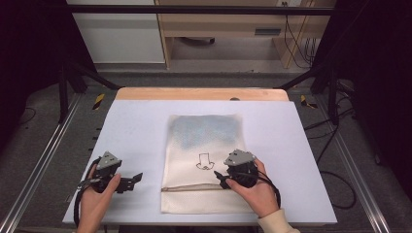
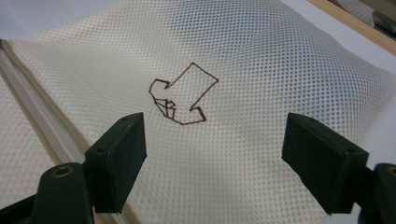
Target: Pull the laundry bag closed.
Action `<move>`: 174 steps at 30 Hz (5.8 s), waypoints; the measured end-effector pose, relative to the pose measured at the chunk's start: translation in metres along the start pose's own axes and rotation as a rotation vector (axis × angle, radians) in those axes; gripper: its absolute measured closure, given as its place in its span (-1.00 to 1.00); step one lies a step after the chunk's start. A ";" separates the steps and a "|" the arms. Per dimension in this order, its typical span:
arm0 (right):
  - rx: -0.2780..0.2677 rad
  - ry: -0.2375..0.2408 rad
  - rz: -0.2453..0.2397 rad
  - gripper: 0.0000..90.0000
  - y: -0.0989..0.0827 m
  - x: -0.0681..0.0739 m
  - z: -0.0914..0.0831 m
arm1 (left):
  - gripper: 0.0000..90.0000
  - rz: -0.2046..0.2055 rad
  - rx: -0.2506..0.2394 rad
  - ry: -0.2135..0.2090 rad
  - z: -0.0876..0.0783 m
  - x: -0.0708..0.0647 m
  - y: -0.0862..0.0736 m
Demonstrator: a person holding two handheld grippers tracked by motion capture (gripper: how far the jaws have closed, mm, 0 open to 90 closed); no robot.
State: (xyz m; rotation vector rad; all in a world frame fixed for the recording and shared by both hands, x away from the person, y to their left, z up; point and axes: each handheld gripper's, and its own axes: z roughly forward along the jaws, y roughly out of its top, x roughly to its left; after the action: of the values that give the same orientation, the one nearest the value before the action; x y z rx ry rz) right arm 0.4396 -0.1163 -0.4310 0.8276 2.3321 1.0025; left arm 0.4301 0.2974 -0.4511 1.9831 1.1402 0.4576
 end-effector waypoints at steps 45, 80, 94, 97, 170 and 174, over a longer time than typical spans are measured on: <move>0.228 0.395 -0.342 0.62 0.105 0.110 0.059 | -0.77 -0.007 -0.043 0.087 -0.029 0.018 -0.010; 0.244 0.475 -0.268 0.81 0.093 0.119 0.093 | -0.77 0.000 -0.039 0.033 -0.030 0.005 -0.009; 0.190 0.492 -0.243 0.82 0.101 0.107 0.078 | -0.77 0.078 -0.005 -0.115 -0.029 -0.040 -0.003; 0.189 0.493 -0.244 0.82 0.099 0.108 0.080 | -0.75 0.078 0.006 -0.157 -0.025 -0.049 -0.003; 0.152 0.483 -0.246 0.82 0.106 0.105 0.069 | 0.28 -0.043 0.077 -0.525 0.057 -0.069 -0.005; 0.156 0.480 -0.250 0.82 0.106 0.105 0.069 | 0.37 -0.039 0.080 -0.524 0.058 -0.068 -0.005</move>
State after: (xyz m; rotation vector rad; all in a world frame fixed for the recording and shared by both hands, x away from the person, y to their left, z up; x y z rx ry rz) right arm 0.4441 0.0466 -0.4123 0.3556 2.8598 1.0015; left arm 0.4277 0.2151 -0.4865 1.9802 0.8679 -0.1317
